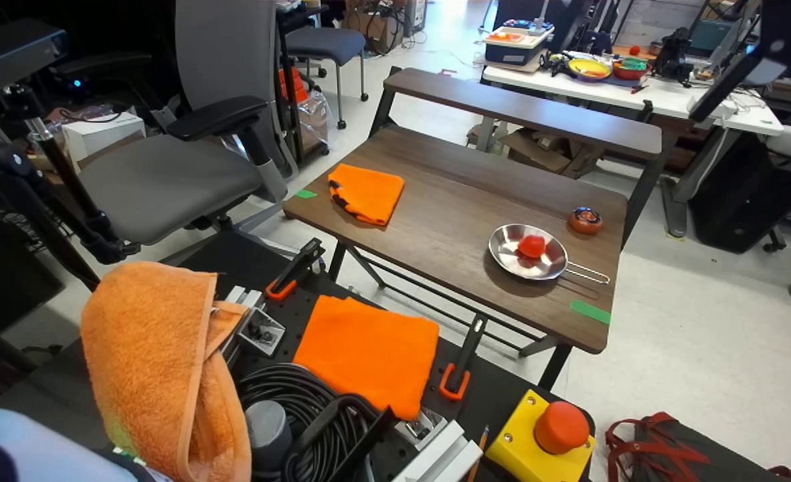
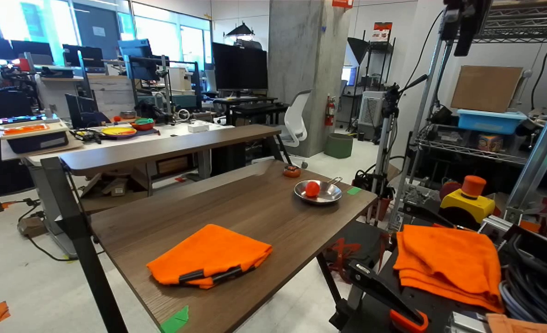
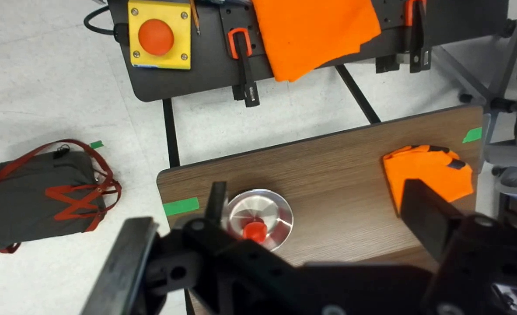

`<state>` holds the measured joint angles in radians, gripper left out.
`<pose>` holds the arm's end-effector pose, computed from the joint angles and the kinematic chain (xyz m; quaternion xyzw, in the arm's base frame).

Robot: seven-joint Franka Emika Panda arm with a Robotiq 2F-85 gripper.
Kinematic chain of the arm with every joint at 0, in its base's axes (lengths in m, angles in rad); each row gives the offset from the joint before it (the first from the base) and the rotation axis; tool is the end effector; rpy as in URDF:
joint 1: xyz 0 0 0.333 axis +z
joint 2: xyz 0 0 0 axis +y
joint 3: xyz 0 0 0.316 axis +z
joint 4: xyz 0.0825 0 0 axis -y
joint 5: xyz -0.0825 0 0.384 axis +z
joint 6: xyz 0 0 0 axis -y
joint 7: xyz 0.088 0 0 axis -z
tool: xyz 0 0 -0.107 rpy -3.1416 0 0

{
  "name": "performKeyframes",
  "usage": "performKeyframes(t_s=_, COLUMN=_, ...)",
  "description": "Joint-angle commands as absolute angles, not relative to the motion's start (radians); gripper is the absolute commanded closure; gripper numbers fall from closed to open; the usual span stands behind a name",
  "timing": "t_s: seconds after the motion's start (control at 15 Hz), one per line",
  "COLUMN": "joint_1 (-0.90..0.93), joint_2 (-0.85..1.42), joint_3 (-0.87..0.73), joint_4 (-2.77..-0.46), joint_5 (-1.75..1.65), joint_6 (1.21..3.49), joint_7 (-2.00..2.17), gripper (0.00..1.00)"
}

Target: Remove the red object from the pan

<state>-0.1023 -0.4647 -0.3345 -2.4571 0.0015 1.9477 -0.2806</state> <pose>0.3631 -0.1738 0.4495 -0.9949 0.0591 0.0066 0.0813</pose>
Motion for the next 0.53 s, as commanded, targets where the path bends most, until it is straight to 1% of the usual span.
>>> performKeyframes(t_s=0.0, joint_1=-0.104, joint_2=-0.256, joint_3=-0.304, joint_4=-2.347, joint_5=0.064, joint_6=2.014, joint_7=-0.249, gripper=0.00)
performKeyframes(t_s=0.2, joint_1=-0.110, joint_2=-0.118, joint_3=-0.275, joint_4=-2.274, joint_5=0.115, joint_6=2.065, joint_7=-0.207, gripper=0.00)
performKeyframes(t_s=0.47, joint_1=-0.121, joint_2=0.036, joint_3=-0.237, joint_4=-2.164, joint_5=0.150, joint_6=2.073, joint_7=-0.139, gripper=0.00)
